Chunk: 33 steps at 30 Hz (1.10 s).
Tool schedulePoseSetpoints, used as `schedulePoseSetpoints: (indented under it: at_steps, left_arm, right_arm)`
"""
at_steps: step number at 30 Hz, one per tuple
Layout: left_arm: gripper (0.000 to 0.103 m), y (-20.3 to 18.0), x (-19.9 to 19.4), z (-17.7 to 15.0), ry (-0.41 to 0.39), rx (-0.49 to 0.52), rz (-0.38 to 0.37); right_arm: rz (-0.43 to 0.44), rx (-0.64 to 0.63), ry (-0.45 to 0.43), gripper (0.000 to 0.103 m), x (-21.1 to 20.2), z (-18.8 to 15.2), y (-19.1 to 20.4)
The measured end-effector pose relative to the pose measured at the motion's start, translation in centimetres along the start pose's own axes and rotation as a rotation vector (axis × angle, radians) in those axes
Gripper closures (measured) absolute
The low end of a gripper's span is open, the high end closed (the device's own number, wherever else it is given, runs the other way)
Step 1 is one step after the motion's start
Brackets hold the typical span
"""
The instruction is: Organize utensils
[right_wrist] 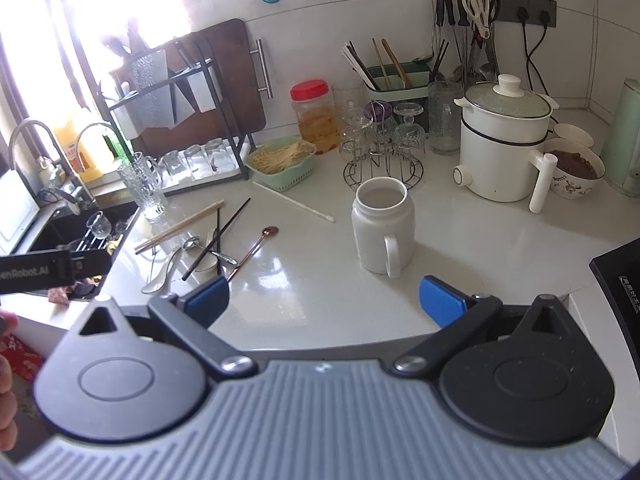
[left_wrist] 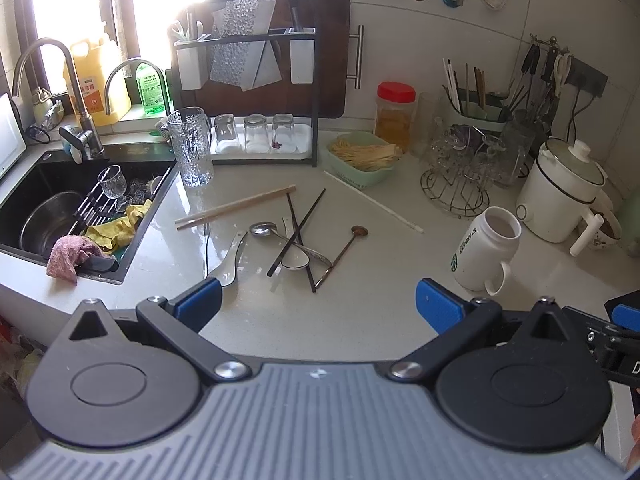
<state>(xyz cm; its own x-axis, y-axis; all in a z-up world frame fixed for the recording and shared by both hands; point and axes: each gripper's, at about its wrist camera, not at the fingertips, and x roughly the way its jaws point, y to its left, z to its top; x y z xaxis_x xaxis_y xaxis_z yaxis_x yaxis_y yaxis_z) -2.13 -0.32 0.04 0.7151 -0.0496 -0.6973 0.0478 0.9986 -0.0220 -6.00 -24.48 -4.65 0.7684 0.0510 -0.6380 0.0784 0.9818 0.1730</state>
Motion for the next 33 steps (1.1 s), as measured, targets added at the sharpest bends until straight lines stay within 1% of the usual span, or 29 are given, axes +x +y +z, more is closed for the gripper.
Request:
schedulePoseSetpoints:
  at_steps: [2,10,17,24,30,33]
  left_arm:
    - [0.0,-0.1,0.0,-0.1,-0.005,0.005,0.009]
    - [0.0,-0.1,0.0,-0.4,-0.005,0.007,0.002]
    - [0.0,-0.1,0.2,-0.3,-0.001,0.01,0.003]
    - [0.0,0.2,1.2,-0.1,0.026,0.008,-0.003]
    - [0.0,0.9,2.5,0.3,0.052,0.003,-0.006]
    - [0.0,1.0,3.3,0.3,0.077,0.015,-0.022]
  right_arm:
    - [-0.001,0.005,0.004,0.0,0.1,0.0,-0.1]
    - [-0.014,-0.004,-0.007,0.0,0.0,-0.2,0.1]
    - [-0.035,0.02,-0.017,0.0,-0.1,-0.2,-0.1]
    - [-0.021,0.035,-0.006,0.0,0.2,-0.2,-0.2]
    - [-0.031,0.045,0.009,0.001,0.7,-0.3,0.2]
    - [-0.038,0.051,0.017,0.003,1.1,-0.5,0.6]
